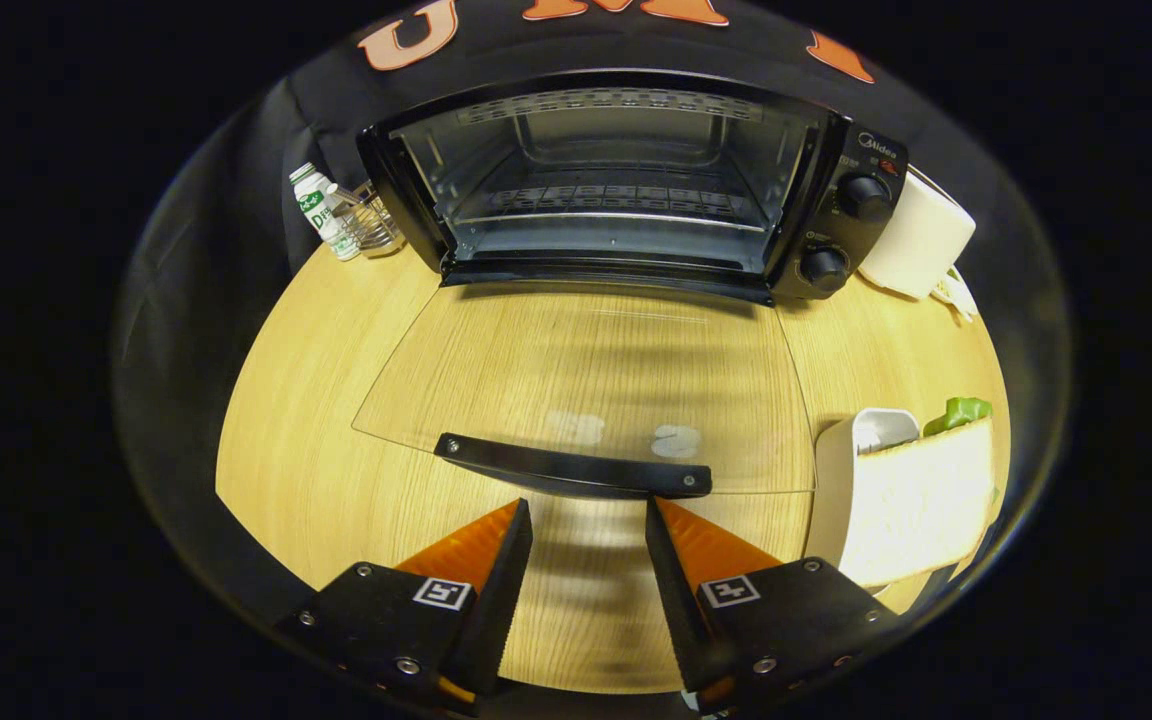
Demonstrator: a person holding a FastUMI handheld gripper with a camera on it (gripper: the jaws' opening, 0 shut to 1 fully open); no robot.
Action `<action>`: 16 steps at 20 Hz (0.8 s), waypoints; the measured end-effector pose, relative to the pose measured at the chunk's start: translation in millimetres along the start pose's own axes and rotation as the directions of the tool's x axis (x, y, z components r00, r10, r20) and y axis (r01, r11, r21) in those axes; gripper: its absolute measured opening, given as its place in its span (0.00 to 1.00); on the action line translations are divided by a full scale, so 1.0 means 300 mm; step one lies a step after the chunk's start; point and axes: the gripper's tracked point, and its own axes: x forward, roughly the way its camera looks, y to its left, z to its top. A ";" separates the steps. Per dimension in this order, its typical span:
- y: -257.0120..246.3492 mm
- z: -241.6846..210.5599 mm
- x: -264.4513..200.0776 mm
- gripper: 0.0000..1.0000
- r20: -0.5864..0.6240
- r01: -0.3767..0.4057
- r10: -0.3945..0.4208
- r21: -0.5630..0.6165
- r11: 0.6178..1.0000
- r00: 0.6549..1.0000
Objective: Open the toaster oven, put the food inside, and close the toaster oven door.
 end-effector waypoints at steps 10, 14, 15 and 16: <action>-0.001 0.176 -0.288 0.69 0.155 -0.174 0.166 0.038 0.984 0.974; -0.184 0.234 -0.410 0.79 0.218 -0.153 0.139 0.051 0.987 0.966; -0.251 0.246 -0.431 0.85 0.224 -0.135 0.119 0.059 0.989 0.967; -0.323 0.253 -0.445 0.89 0.225 -0.114 0.097 0.068 0.991 0.970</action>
